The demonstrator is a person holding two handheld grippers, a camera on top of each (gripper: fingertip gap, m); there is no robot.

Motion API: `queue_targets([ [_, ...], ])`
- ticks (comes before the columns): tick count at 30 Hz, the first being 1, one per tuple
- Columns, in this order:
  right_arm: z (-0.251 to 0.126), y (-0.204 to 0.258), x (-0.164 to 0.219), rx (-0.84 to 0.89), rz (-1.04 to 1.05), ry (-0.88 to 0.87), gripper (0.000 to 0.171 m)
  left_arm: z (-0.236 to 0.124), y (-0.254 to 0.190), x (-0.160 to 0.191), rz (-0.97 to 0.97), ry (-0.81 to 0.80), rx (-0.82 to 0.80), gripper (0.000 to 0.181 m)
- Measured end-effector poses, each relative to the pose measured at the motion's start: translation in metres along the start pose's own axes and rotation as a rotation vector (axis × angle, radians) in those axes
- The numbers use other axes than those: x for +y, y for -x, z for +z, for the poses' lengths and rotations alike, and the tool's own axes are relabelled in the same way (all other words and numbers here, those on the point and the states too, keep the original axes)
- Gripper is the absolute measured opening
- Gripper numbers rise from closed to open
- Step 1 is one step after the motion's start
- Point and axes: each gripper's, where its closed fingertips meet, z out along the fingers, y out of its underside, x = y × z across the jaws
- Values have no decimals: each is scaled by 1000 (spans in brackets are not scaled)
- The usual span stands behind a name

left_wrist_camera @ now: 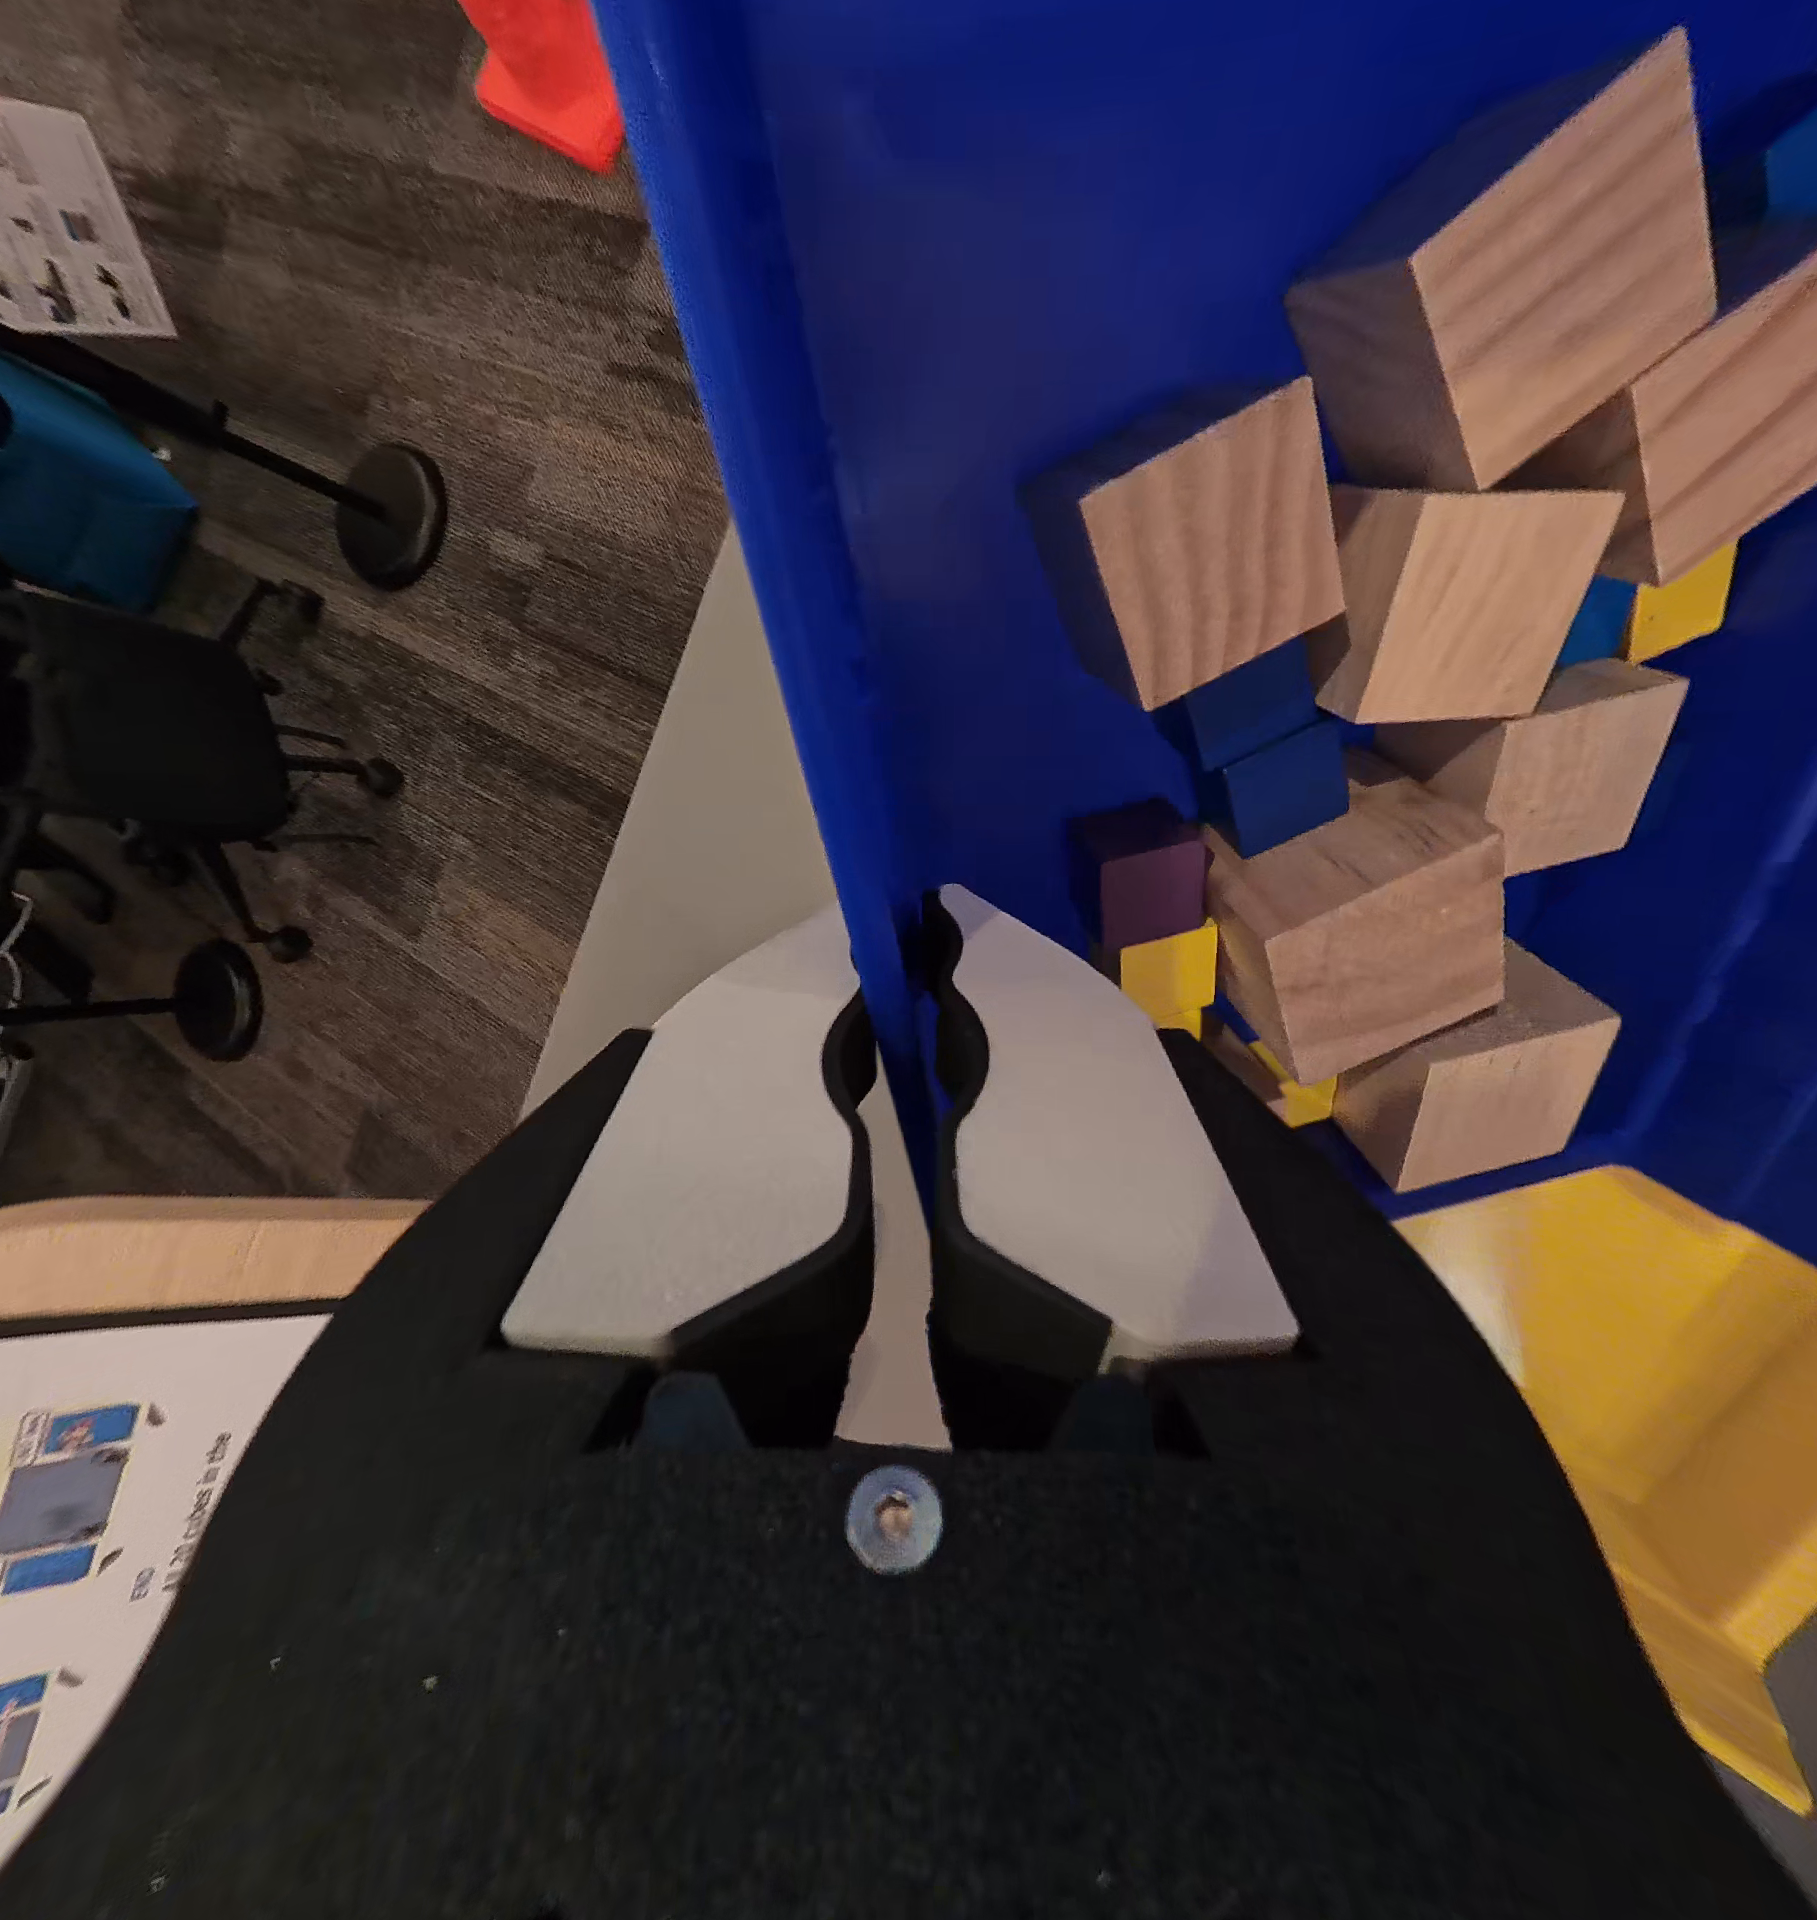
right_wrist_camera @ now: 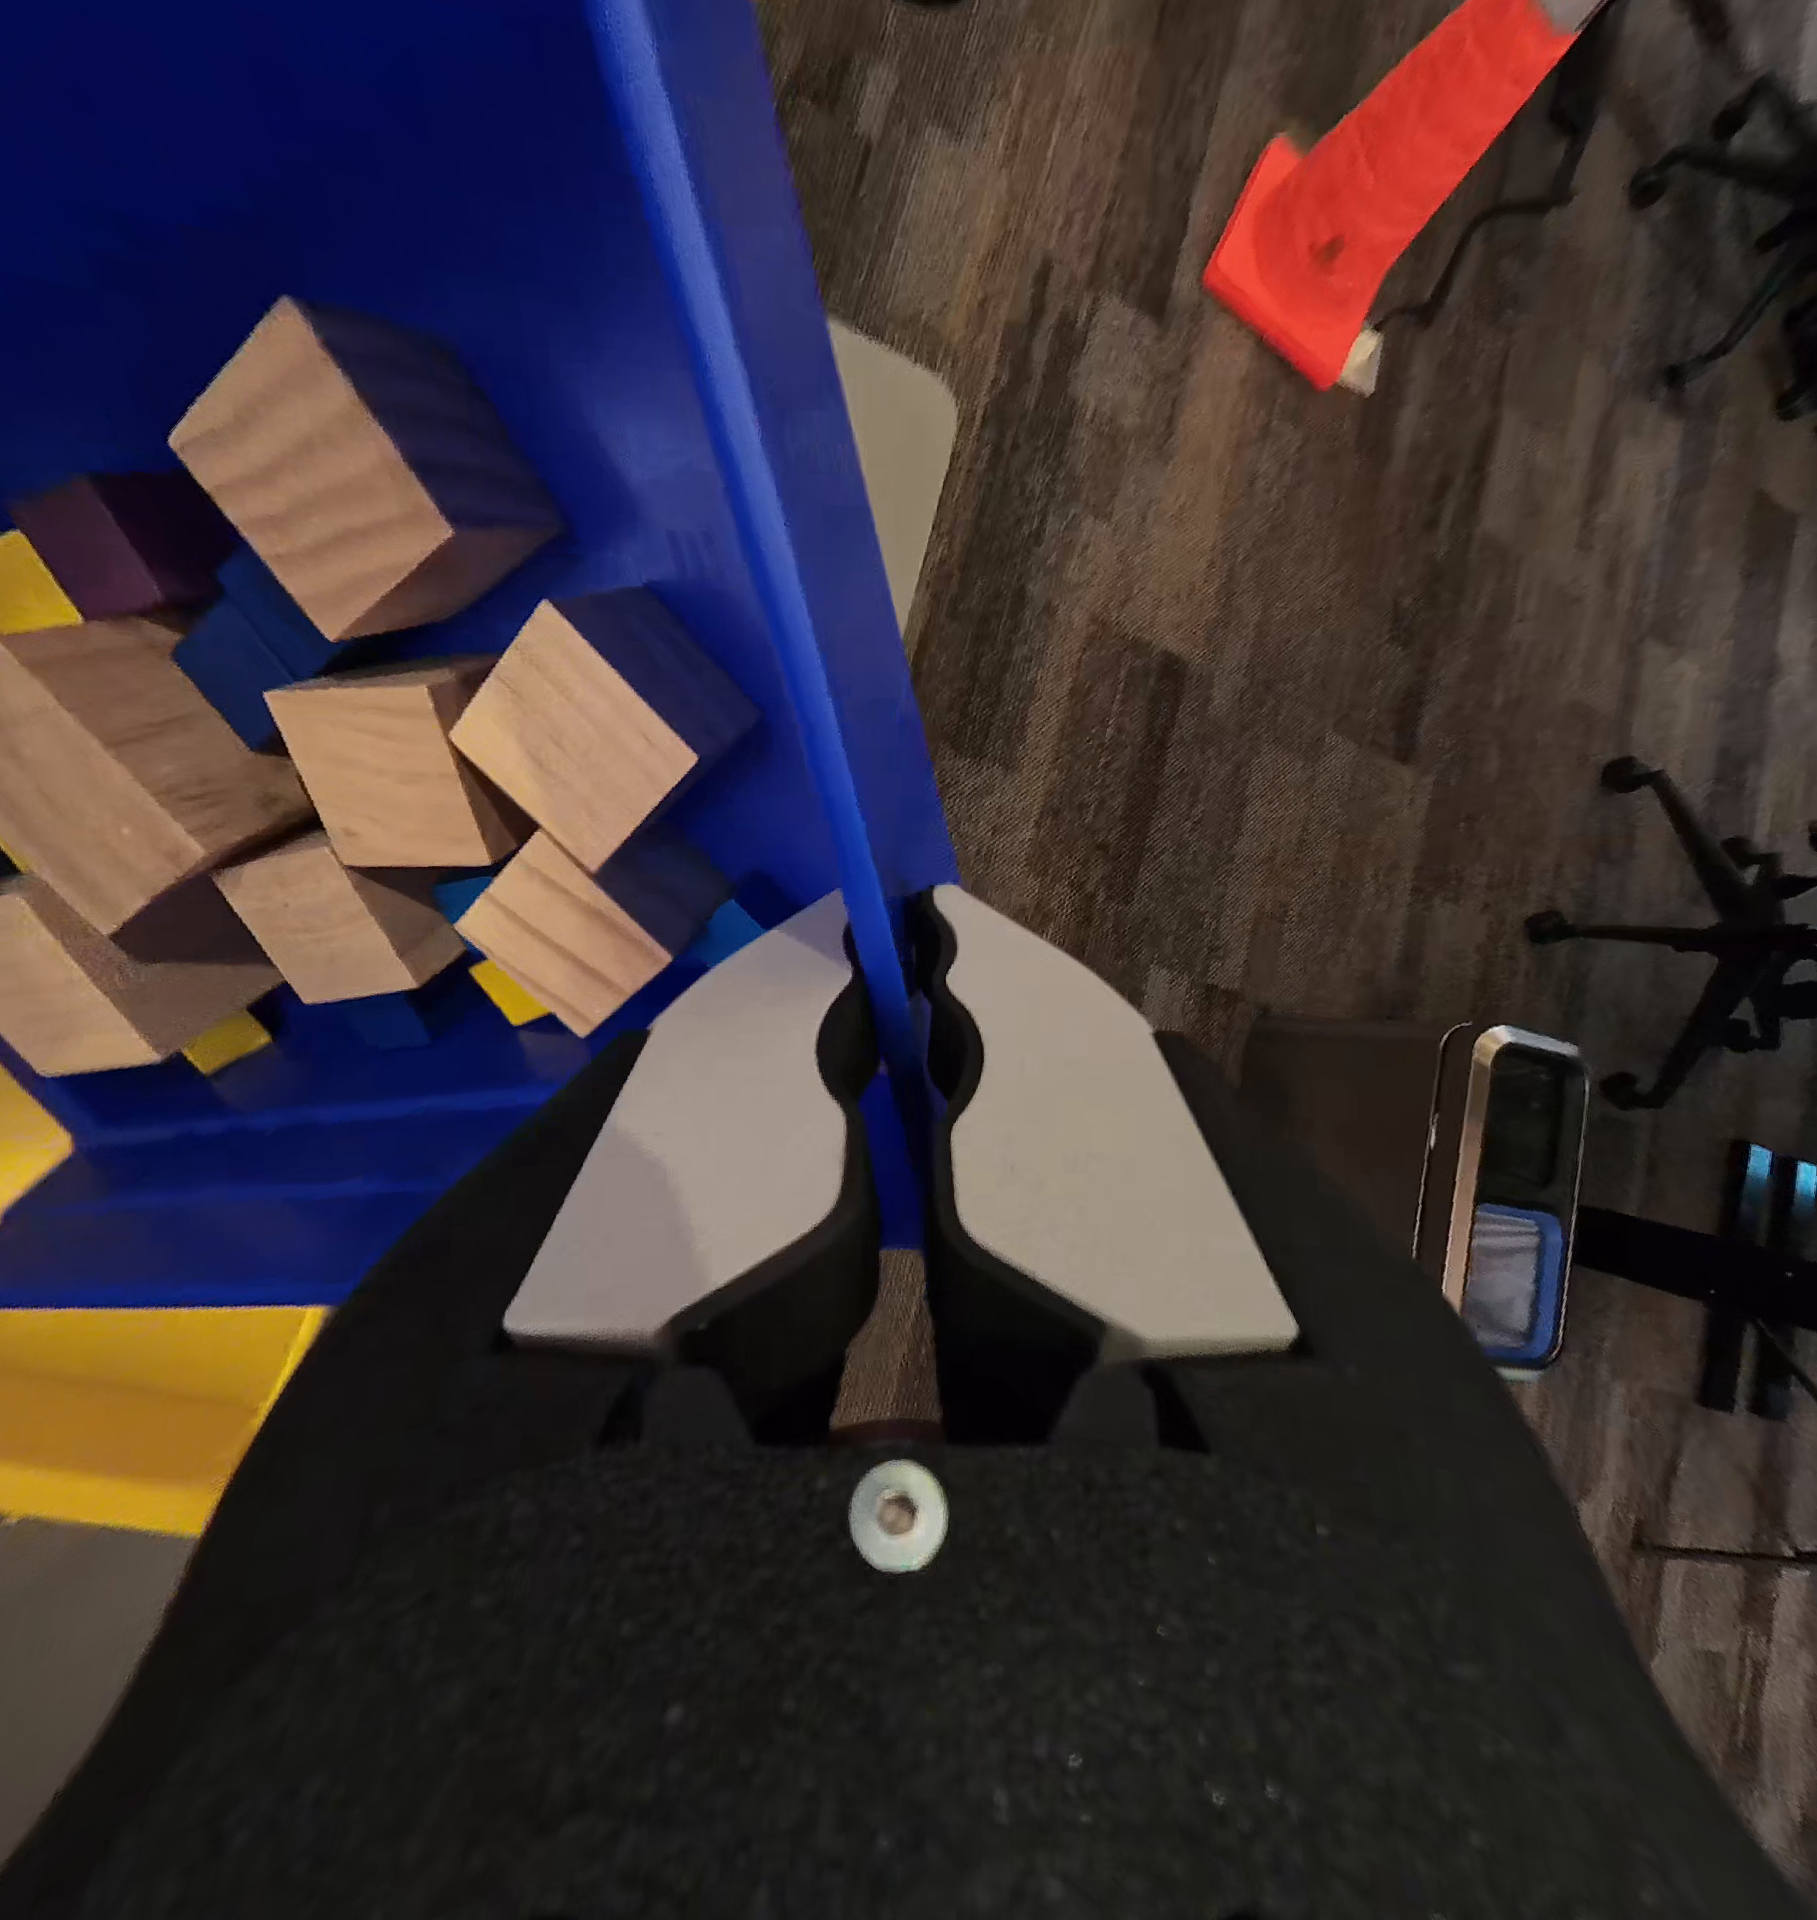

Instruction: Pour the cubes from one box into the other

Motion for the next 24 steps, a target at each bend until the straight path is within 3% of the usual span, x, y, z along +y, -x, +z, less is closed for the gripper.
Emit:
queue_targets([
  [7, -15, 11, -14, 98, -30, -141, 5, -26, 10, 6, -1, -112, -184, 5],
  [16, 4, 36, 0, 155, -17, -197, 3, -36, 27, 7, 84, -154, -408, 5],
  [24, -17, 33, 11, 350, -31, -309, 3, -46, 6, 12, 149, -238, -508, 6],
])
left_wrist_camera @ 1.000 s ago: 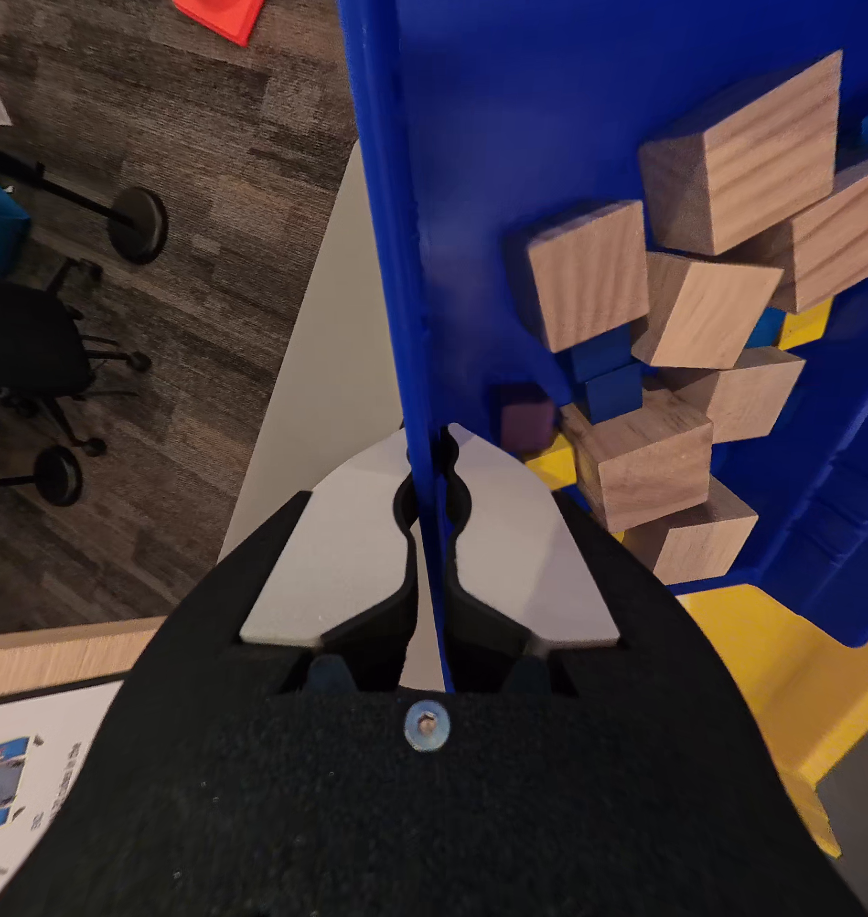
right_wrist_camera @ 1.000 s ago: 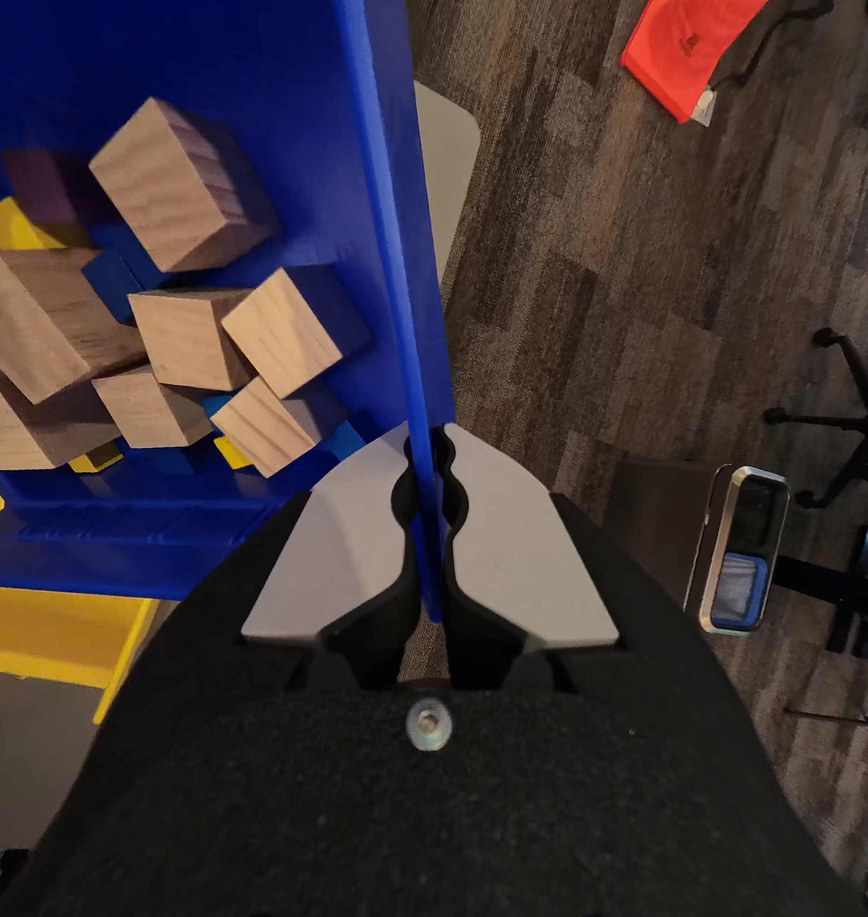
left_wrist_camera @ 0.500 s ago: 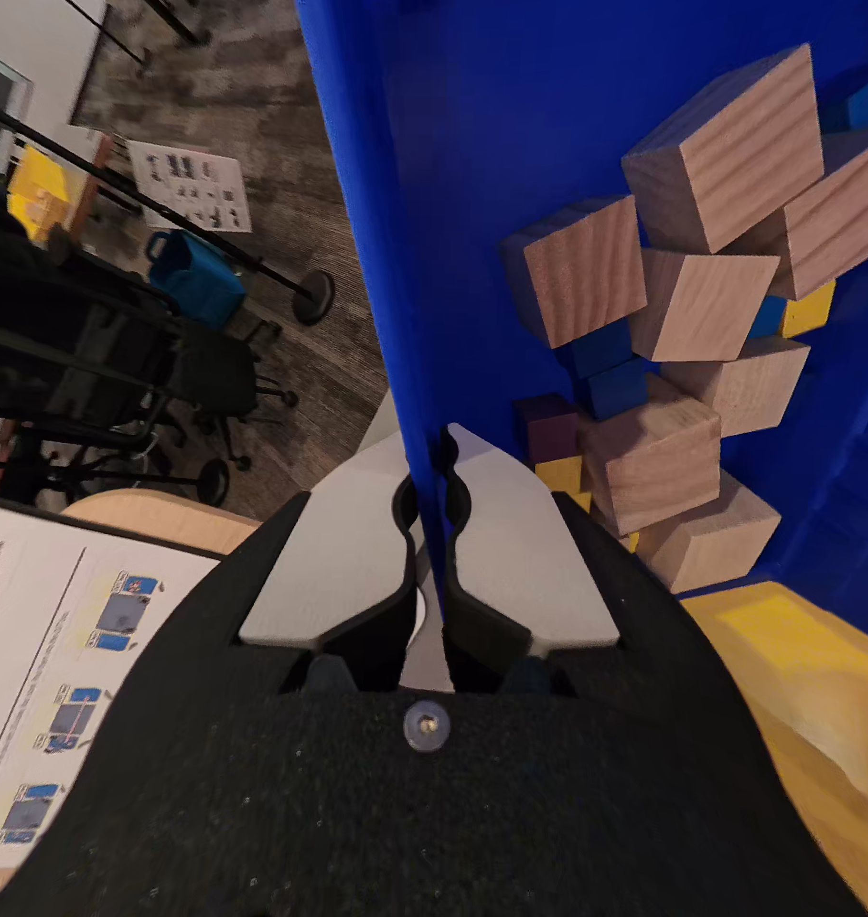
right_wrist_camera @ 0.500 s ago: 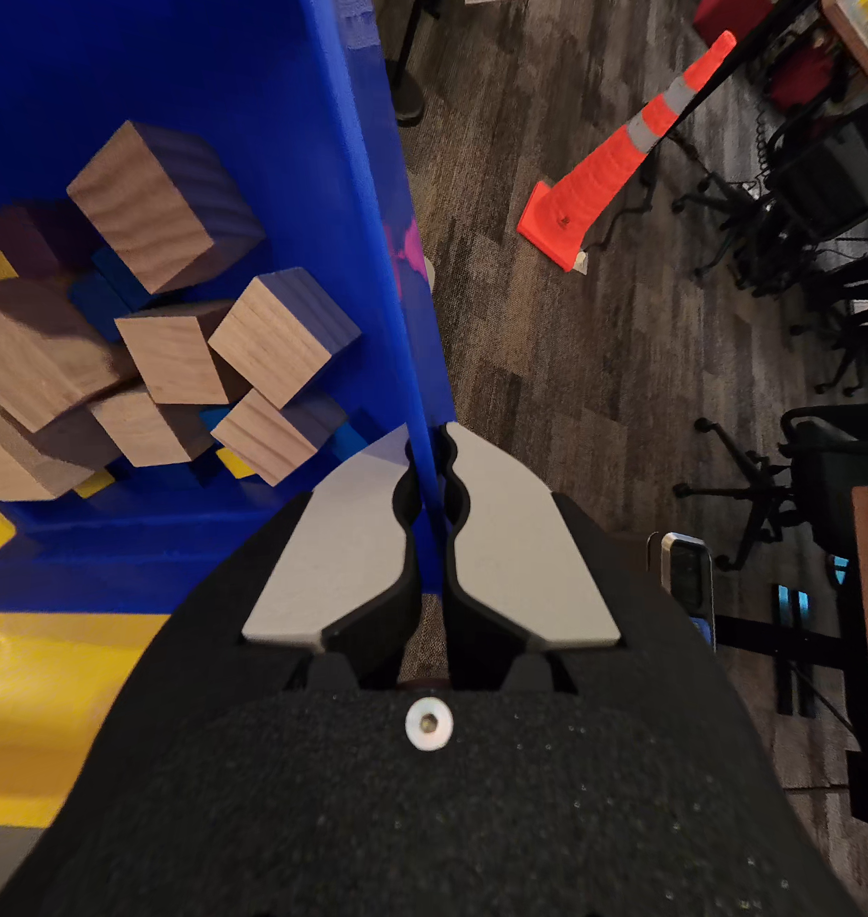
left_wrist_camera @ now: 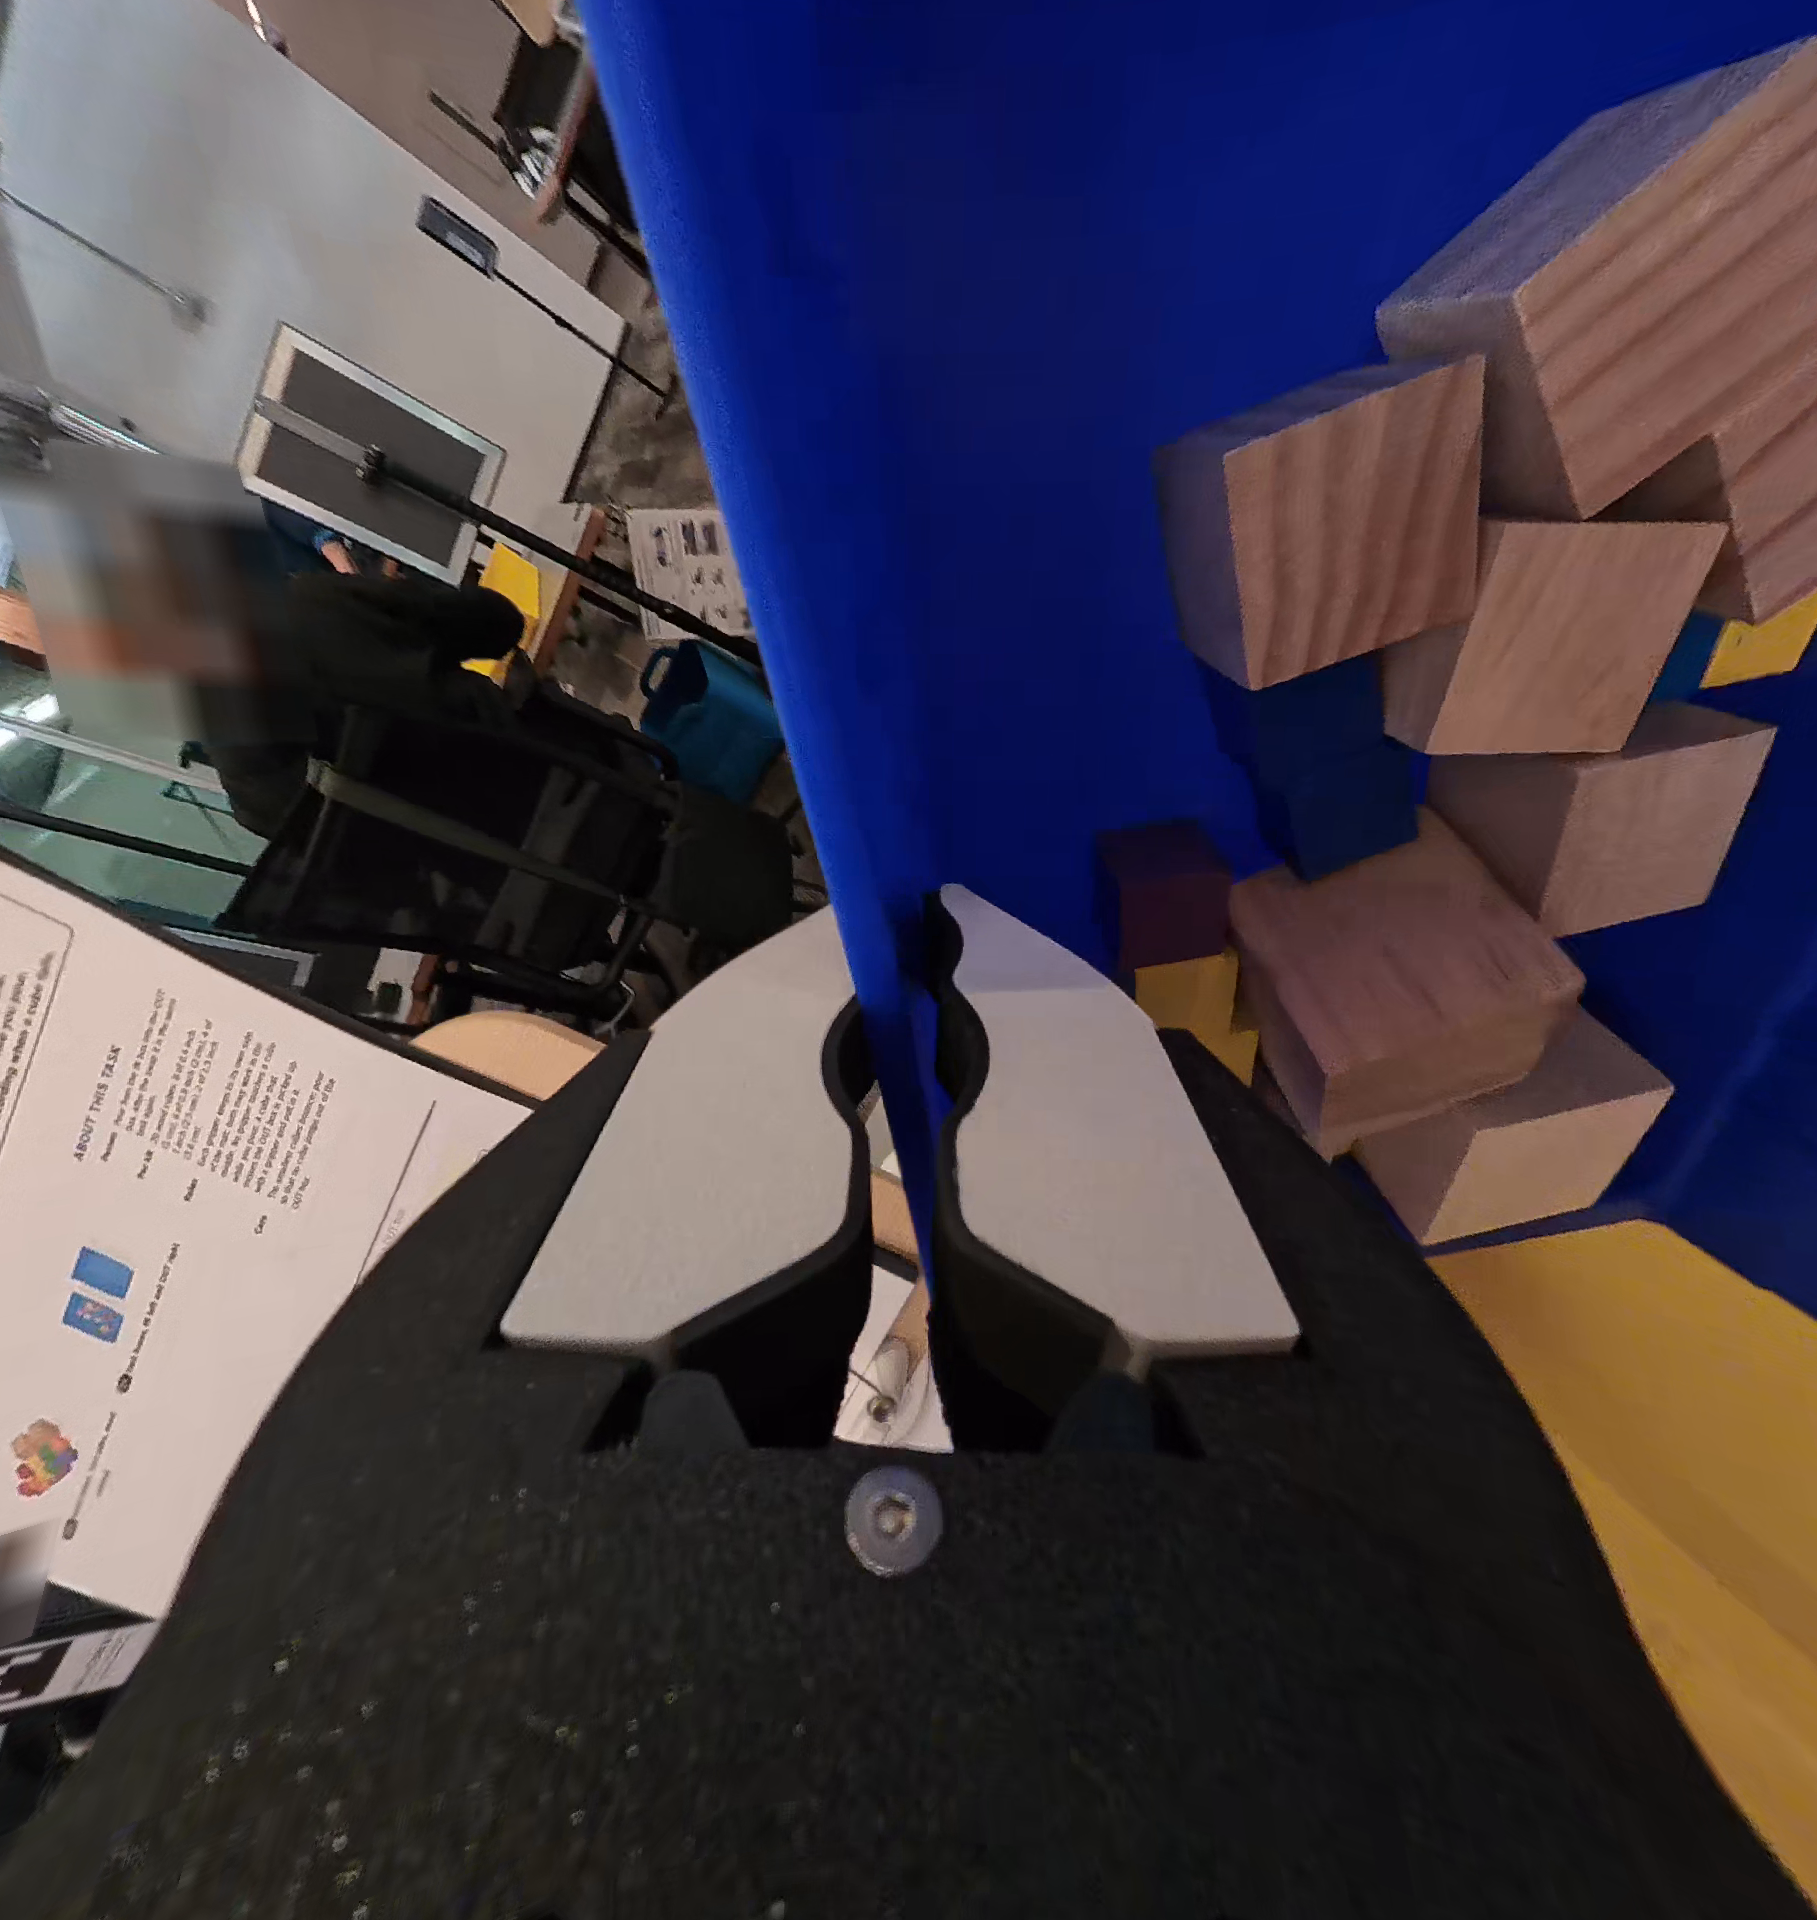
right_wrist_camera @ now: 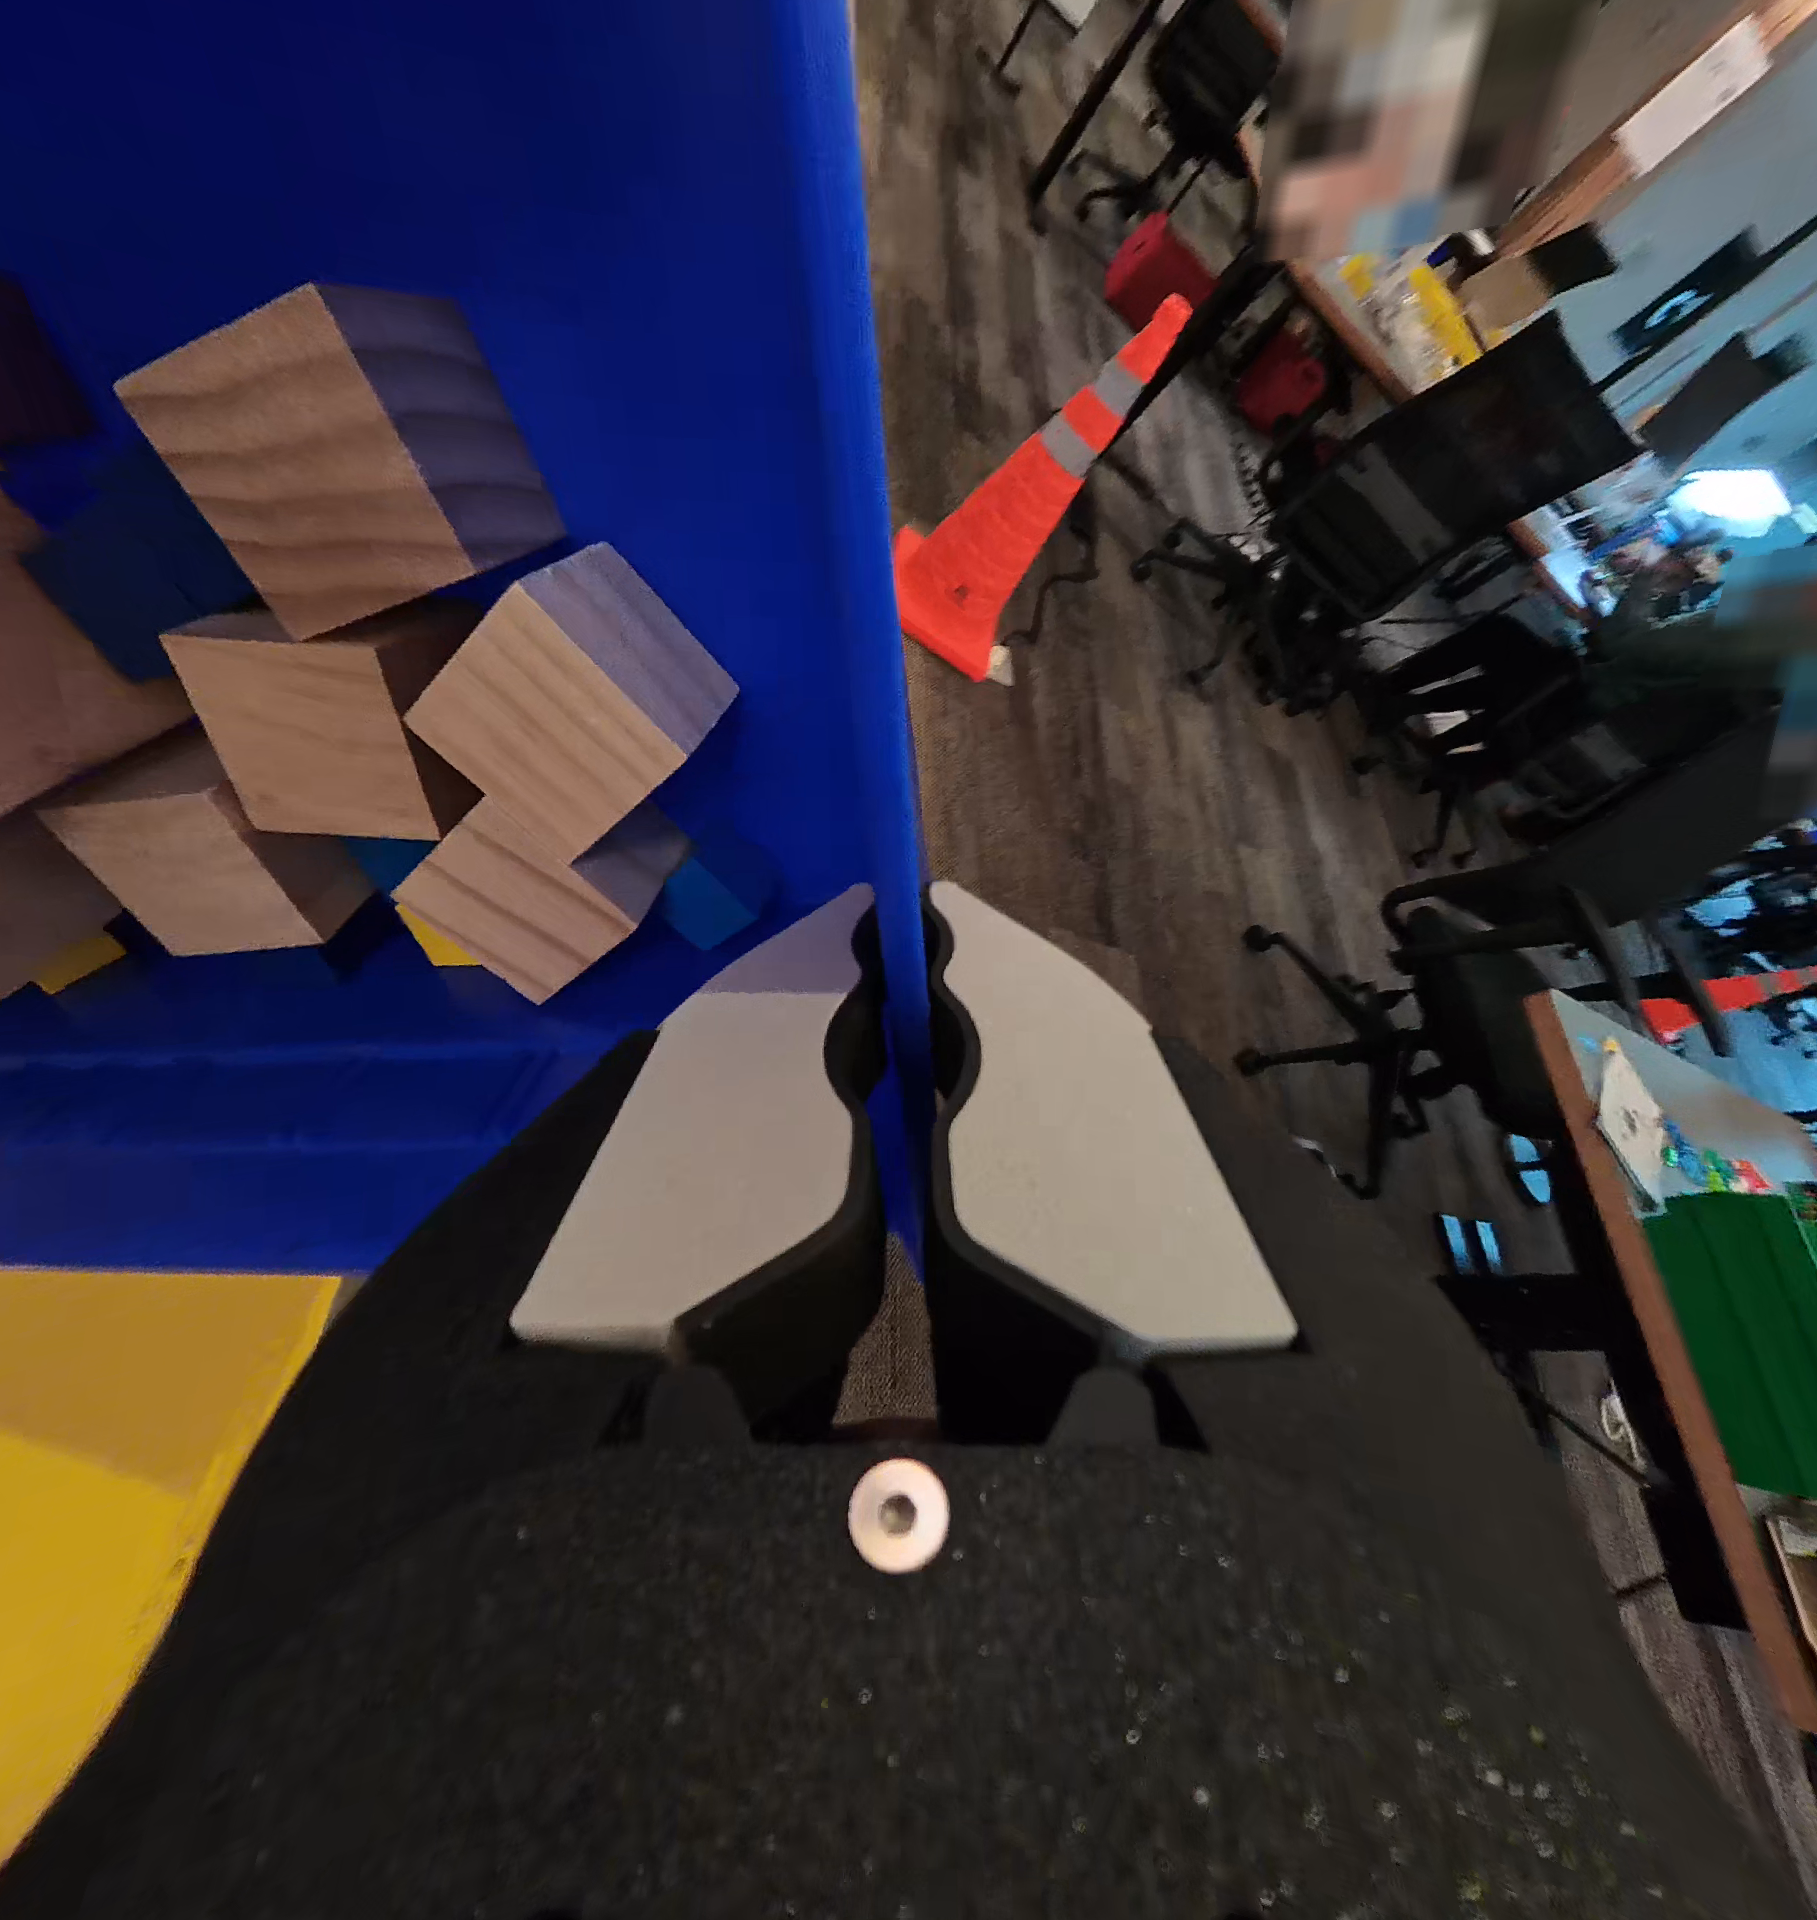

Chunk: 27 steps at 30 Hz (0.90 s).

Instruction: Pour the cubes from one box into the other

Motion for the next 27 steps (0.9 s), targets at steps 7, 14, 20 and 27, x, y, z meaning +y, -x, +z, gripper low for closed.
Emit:
queue_targets([
  [7, -10, 14, 16, 70, -17, -36, 3, -6, -16, 13, -38, -40, -21, 6],
  [14, -36, 13, 22, 171, -8, -125, 3, -31, -24, 11, -53, -157, -137, 5],
  [20, -43, 17, 26, 182, -38, -118, 3, -37, -35, 19, -57, -175, -155, 6],
  [27, -40, 15, 24, 203, 1, -158, 3, -36, -25, 11, -60, -186, -163, 5],
])
